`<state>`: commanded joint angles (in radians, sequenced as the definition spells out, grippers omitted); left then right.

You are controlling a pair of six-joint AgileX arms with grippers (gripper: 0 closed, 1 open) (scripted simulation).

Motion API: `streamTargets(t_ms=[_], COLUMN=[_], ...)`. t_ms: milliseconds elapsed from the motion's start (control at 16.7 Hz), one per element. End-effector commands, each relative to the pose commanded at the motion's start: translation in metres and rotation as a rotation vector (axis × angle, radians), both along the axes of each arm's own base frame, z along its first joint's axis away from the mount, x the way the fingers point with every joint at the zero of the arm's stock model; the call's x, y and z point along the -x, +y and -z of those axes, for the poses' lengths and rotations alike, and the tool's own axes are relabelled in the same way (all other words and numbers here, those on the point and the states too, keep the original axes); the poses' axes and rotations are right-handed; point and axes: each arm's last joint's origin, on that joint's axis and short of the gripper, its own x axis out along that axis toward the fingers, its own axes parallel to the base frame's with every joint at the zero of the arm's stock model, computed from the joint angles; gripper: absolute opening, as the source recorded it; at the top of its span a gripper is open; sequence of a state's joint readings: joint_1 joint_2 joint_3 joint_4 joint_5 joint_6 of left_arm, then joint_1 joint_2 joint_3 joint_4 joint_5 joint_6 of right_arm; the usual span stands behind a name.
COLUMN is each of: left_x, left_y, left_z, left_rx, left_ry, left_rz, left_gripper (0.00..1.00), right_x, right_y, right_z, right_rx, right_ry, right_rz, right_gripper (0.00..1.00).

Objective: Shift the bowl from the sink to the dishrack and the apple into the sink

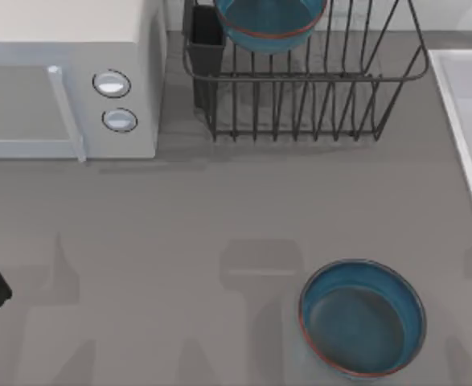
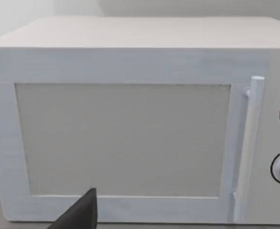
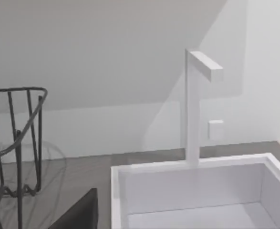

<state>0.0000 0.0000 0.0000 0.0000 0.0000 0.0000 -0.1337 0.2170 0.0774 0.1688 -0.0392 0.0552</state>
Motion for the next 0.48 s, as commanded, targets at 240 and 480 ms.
streamTargets(t_ms=[240,480], left_x=[0.000,0.000], left_y=[0.000,0.000], left_z=[0.000,0.000], left_rx=[0.000,0.000], left_ry=[0.000,0.000], left_rz=[0.000,0.000], left_gripper=[1.00,1.00], right_x=[0.010,0.011], right_y=[0.011,0.014], right_z=[0.020,0.025], right_rx=[0.029,0.049], right_ry=[0.025,0.031], right_rz=[-0.063,-0.093], right_gripper=[1.00,1.00])
